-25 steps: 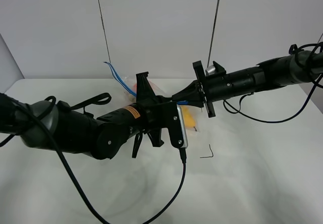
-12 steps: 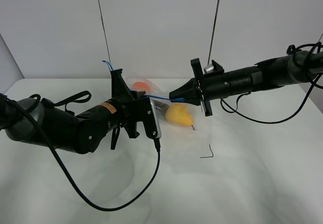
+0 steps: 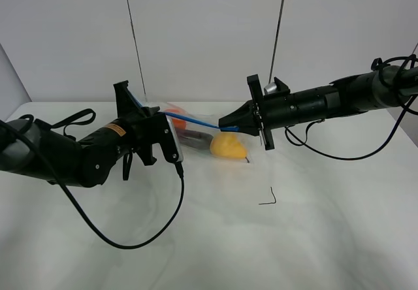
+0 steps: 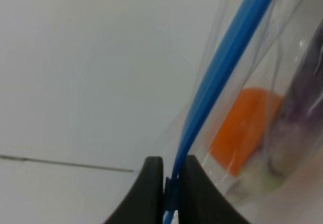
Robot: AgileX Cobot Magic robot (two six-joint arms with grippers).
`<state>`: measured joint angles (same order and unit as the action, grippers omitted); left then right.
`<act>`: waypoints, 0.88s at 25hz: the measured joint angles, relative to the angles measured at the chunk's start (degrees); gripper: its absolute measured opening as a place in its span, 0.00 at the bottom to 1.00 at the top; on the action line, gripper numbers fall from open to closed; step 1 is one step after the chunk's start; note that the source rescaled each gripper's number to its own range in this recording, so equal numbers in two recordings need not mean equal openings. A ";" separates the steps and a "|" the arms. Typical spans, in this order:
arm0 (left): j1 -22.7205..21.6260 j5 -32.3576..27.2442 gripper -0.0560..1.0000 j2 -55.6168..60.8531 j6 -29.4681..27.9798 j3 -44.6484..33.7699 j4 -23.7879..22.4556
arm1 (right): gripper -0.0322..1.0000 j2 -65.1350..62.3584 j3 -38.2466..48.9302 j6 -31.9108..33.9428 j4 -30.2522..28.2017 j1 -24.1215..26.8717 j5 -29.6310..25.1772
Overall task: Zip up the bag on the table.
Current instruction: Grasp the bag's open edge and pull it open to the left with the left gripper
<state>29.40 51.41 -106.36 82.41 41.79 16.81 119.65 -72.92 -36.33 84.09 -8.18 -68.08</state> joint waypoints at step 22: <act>-13.59 0.00 0.05 0.00 -0.05 0.00 -2.42 | 0.03 0.00 -0.06 0.00 0.03 0.00 -0.35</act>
<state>15.81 51.41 -106.36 82.36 41.79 14.39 119.65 -72.98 -36.33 84.12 -8.18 -68.43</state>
